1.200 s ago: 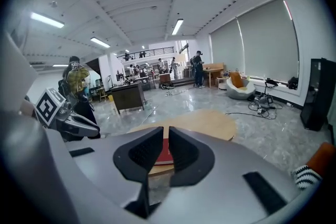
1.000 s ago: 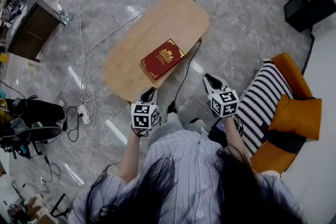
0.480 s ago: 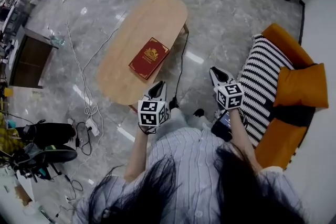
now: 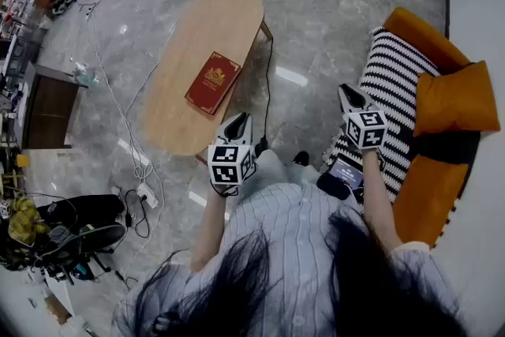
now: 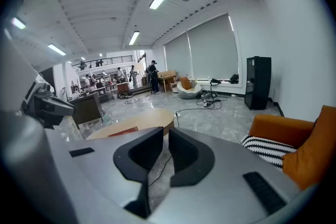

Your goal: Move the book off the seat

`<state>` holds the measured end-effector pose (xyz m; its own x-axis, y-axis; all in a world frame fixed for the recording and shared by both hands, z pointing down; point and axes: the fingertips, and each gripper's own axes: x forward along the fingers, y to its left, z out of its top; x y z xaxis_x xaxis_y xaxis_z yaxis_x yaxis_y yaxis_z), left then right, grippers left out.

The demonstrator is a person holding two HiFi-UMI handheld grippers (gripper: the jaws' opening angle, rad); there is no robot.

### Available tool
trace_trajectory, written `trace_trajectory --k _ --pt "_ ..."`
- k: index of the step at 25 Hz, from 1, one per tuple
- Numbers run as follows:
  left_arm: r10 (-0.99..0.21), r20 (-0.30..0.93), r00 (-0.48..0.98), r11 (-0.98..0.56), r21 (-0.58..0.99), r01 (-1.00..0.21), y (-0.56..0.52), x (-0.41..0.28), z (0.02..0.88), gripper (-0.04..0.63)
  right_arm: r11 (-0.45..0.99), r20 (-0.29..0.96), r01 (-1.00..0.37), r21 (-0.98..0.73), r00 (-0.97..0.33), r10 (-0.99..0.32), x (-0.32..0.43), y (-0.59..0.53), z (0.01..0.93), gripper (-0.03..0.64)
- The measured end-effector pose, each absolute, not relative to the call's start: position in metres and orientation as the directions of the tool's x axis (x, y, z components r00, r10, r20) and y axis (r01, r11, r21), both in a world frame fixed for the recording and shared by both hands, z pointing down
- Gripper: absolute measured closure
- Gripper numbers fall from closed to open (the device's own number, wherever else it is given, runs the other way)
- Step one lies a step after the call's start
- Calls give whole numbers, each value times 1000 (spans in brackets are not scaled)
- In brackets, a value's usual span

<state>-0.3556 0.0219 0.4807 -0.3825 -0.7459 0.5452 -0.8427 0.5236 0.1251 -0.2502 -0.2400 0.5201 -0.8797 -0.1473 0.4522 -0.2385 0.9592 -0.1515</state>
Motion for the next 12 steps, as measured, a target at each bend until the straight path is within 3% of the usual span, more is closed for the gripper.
trace_trajectory --k 12 --pt "-803 510 -308 430 137 -893 -30 -331 468 552 875 468 -431 -222 -834 -292 -143 -264 513 572"
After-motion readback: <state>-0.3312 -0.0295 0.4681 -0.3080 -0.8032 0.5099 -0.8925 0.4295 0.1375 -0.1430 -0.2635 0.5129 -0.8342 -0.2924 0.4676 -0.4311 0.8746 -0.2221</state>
